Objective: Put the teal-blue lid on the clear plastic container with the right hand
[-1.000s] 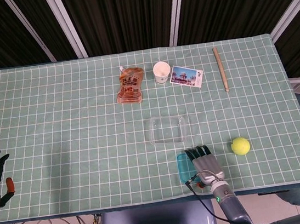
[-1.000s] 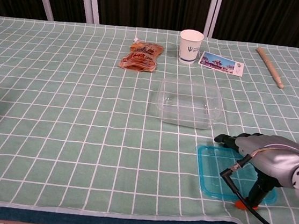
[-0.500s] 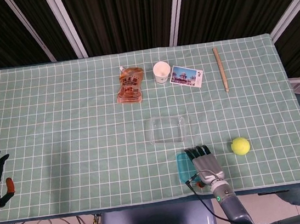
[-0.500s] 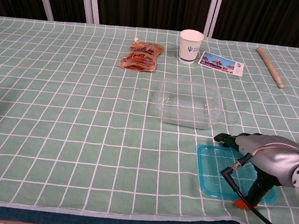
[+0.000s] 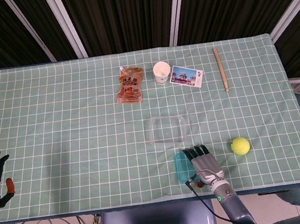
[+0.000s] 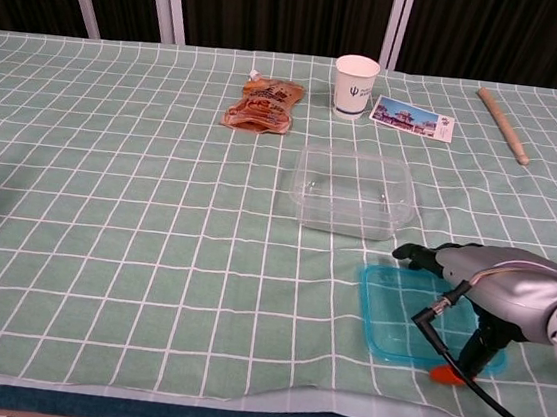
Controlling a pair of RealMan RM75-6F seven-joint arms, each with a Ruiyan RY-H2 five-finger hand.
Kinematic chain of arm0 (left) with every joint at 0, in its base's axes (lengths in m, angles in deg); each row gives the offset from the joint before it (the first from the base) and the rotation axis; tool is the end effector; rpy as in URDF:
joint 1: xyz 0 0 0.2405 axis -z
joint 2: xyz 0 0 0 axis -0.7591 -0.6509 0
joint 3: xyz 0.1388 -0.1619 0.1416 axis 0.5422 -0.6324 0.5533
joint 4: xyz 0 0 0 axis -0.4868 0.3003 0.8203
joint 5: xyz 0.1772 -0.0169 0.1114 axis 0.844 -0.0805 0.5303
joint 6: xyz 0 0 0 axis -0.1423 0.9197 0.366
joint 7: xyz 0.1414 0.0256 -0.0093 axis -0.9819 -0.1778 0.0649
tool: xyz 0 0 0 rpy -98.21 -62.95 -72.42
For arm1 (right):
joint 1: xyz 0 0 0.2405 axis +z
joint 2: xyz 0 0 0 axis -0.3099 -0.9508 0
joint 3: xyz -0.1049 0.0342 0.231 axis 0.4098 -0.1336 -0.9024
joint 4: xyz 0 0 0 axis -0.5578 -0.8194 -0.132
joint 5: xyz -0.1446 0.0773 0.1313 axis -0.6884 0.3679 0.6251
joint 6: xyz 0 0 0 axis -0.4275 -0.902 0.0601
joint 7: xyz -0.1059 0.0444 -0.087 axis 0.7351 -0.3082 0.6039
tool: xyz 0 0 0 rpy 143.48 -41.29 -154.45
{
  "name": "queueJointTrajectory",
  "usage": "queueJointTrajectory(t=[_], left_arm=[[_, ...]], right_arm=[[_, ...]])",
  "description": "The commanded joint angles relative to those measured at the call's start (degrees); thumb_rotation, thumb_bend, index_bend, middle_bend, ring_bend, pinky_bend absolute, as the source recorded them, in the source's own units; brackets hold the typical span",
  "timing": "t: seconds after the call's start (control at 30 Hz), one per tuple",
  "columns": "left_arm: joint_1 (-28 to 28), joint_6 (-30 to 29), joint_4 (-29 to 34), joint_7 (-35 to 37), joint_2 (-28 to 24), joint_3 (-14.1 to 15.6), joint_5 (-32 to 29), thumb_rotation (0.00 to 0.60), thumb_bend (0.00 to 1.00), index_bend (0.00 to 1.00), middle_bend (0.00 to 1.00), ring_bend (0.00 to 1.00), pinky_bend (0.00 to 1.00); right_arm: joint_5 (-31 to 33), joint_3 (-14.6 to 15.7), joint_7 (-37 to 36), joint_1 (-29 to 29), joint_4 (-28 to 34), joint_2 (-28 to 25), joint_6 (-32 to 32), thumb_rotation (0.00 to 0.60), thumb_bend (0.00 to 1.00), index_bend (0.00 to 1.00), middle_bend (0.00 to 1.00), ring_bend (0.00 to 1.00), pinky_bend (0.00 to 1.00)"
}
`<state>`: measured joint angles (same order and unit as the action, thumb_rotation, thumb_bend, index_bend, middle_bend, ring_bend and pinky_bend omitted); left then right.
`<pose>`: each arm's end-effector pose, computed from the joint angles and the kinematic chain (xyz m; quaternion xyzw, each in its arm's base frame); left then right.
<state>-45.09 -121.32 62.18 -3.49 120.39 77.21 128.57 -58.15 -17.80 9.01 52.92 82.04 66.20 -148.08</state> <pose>-0.3087 0.1746 0.1490 -0.5781 -0.4218 -0.3362 0.6123 -0.1594 -0.2269 -0.0401 0.7443 -0.4570 0.2238 0.4325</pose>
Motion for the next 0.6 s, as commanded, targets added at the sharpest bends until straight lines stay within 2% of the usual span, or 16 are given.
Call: queueJointTrajectory(t=[0.03,0.6], left_arm=[[0.01,0.05,0.06,0.01,-0.03,-0.01,-0.06,0.6,0.64,0.11,0.0,0.0,0.0],[0.0,0.19,0.4,0.09,-0.15,0.01,-0.3,0.6,0.64,0.11,0.0,0.0,0.0]], right_arm=[[-0.39,0.09,-0.04,-0.05,0.5,-0.46,-0.06,0.6,0.22,0.0,0.4,0.06,0.0],[-0.86,0.26,1.09,0.17,2.79,-2.53,-0.48,0.6,0.22,0.0,0.4,0.06,0.0]])
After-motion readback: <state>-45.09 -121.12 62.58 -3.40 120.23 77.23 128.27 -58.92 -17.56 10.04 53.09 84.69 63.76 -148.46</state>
